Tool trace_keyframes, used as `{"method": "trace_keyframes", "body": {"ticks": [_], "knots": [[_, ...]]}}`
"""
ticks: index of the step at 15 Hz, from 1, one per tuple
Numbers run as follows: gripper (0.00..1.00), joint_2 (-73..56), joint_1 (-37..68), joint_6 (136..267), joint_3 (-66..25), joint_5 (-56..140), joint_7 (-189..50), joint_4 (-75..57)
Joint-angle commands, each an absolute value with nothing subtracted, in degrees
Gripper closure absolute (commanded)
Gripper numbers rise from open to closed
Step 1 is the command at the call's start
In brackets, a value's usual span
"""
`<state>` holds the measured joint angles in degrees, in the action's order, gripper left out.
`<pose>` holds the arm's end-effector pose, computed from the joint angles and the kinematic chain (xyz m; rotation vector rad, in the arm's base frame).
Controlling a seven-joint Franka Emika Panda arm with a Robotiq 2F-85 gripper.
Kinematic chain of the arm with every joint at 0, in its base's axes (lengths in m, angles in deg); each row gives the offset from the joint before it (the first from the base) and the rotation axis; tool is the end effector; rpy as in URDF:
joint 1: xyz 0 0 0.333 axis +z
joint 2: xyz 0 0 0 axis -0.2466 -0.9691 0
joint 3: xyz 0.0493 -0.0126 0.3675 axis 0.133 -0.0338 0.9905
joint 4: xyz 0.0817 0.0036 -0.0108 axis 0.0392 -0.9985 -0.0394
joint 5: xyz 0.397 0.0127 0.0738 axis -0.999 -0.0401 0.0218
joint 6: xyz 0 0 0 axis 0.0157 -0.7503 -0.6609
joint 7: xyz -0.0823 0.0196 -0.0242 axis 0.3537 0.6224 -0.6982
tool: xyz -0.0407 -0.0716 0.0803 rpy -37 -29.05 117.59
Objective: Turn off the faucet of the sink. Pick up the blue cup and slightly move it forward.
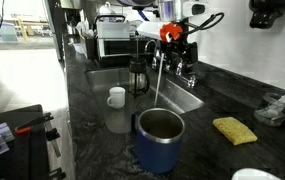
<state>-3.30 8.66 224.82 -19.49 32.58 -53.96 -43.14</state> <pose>0.5936 -0.0916 0.3642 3.0832 -0.0690 0.5492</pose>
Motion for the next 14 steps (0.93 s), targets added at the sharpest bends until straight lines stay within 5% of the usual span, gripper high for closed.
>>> {"method": "trace_keyframes", "body": {"ticks": [1,14], "knots": [[0.00,-3.6,7.2,225.6,-18.1,30.7,-50.8,-42.8],[0.00,-3.3,7.5,227.3,-18.3,31.8,-51.3,-43.1]]}}
